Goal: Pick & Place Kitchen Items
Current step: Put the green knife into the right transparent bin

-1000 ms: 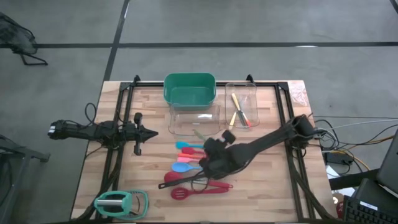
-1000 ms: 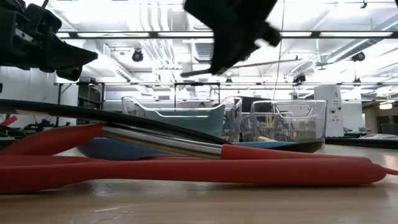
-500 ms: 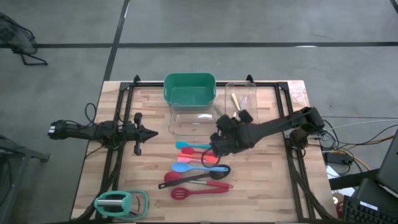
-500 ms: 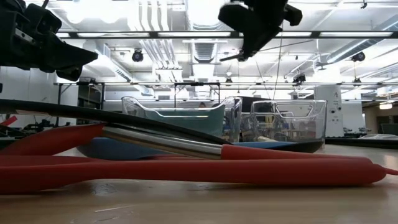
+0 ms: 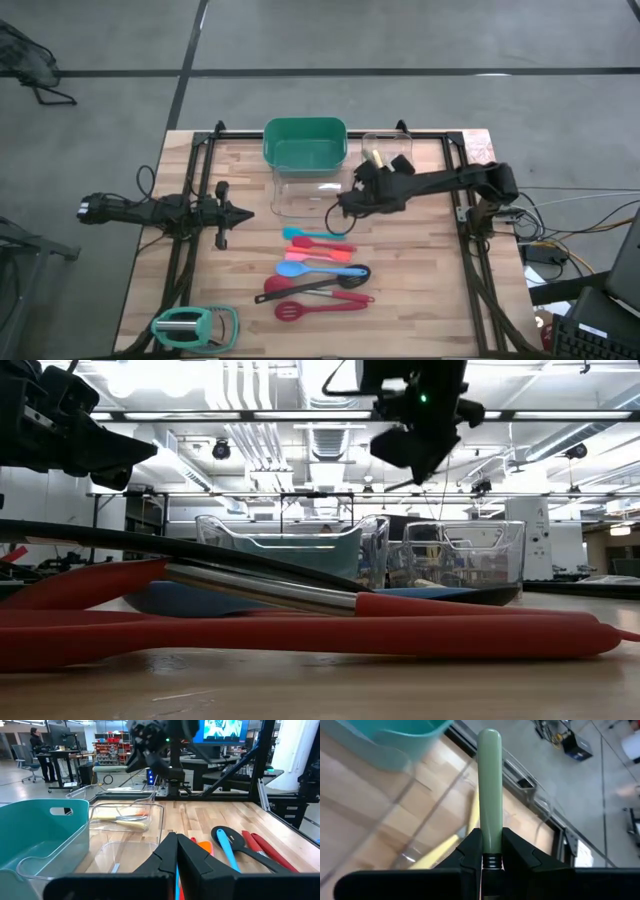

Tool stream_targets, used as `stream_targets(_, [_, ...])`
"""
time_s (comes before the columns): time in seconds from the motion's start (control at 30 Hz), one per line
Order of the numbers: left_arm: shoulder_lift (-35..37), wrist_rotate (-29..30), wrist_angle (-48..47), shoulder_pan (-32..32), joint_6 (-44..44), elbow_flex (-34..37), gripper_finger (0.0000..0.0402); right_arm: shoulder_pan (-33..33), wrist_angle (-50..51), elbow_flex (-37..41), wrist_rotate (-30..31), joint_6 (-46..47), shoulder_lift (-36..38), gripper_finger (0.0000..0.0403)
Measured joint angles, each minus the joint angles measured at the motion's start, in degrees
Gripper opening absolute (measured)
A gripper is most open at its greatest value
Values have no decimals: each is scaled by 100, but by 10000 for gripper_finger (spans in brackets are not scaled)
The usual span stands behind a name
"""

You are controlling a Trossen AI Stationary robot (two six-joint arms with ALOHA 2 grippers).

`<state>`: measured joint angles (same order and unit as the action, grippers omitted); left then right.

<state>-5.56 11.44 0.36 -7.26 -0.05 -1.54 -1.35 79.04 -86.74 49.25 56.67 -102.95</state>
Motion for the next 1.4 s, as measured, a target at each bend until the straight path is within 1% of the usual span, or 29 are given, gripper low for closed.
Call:
stream_targets(0.1, [0, 0, 0, 2, 0, -1, 10, 157, -68, 225, -2, -102, 91, 46])
stream_targets(0.2, [0, 0, 0, 2, -2, -2, 10, 302, -376, 575, -45, -258, 300, 46])
stream_targets(0.33, [0, 0, 0, 1, 0, -1, 10, 550, -1372, 1194, -352, -752, 693, 48])
stream_targets(0.47, [0, 0, 0, 2, -1, -1, 10, 870, -2668, 1812, -737, -1305, 1113, 46])
stream_targets(0.53, [0, 0, 0, 1, -2, 0, 10, 1011, -3216, 2116, -761, -1532, 1268, 47])
stream_targets(0.7, [0, 0, 0, 0, 0, -2, 10, 1293, -4102, 2750, -896, -1710, 1446, 55])
stream_targets(0.83, [0, 0, 0, -1, -1, -1, 10, 1433, -4483, 3136, -962, -1747, 1404, 54])
stream_targets(0.93, [0, 0, 0, -1, 0, 0, 10, 1530, -4764, 3365, -1185, -1740, 1355, 54])
stream_targets(1.1, [0, 0, 0, 2, 0, -1, 10, 1589, -4914, 3661, -1275, -1638, 1330, 62])
stream_targets(1.4, [0, 0, 0, 2, 0, 0, 10, 1590, -4990, 3742, -1331, -1618, 1330, 79])
